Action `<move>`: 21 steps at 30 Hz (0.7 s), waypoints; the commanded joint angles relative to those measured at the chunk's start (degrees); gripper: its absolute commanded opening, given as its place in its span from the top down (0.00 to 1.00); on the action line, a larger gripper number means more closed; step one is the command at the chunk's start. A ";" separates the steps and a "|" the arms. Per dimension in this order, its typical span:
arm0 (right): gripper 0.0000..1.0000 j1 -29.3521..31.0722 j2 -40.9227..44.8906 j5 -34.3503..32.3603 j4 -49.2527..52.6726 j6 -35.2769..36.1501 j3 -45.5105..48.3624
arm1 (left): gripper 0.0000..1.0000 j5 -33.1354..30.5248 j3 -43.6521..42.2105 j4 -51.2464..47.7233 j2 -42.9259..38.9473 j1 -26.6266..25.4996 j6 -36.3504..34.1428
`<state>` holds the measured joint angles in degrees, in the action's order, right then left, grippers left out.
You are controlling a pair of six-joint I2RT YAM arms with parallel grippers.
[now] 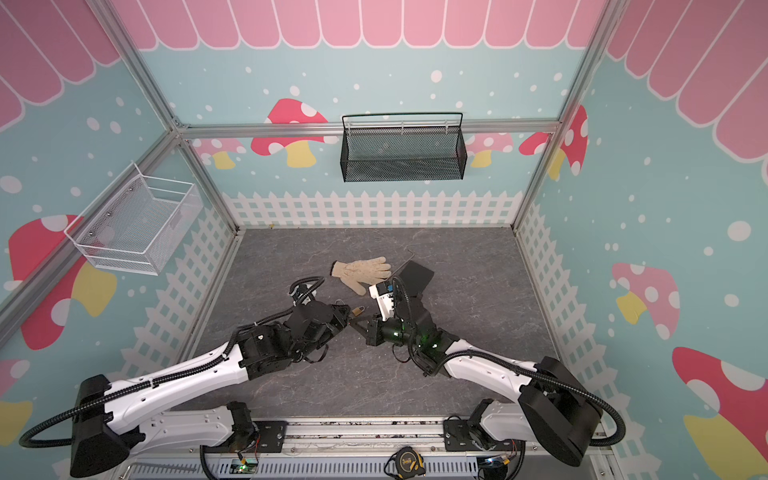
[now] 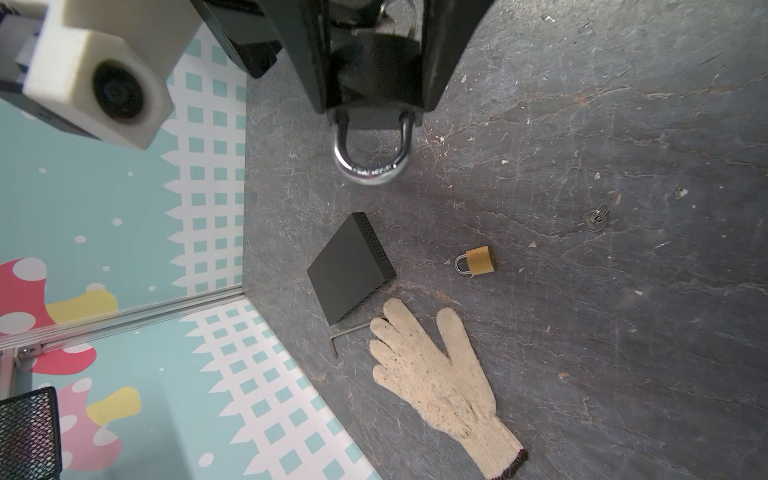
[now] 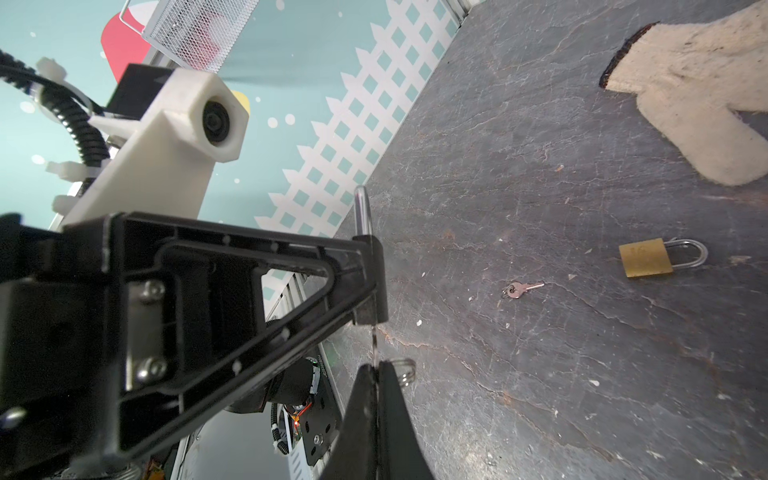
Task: Unlock with the key
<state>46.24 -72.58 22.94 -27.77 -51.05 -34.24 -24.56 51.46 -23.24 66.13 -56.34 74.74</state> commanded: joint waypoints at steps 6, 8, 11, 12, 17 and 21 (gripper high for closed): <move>1.00 0.26 -0.33 -3.20 -4.63 3.51 -3.15 | 1.00 5.92 0.66 2.15 2.25 -4.26 2.22; 1.00 0.26 -0.63 -4.03 -4.85 4.13 -3.79 | 1.00 5.92 0.66 2.36 2.34 -4.65 2.23; 0.99 0.26 -1.25 -3.78 -3.87 5.04 -3.97 | 1.00 4.77 0.53 2.28 2.01 -4.41 1.87; 0.99 0.26 -1.17 -3.70 -3.69 5.01 -3.40 | 1.00 4.39 0.48 2.19 1.69 -4.15 1.43; 0.98 0.21 0.18 -2.72 -2.79 5.22 -1.63 | 1.00 2.44 -0.43 1.65 -0.45 -1.99 0.34; 0.96 0.25 1.49 -2.86 -2.28 5.39 0.38 | 1.00 1.16 -0.93 1.61 -2.25 -0.59 -0.60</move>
<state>46.28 -72.60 22.44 -26.94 -46.70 -34.44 -25.82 51.09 -22.85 66.15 -56.90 74.98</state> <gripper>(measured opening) 0.044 0.278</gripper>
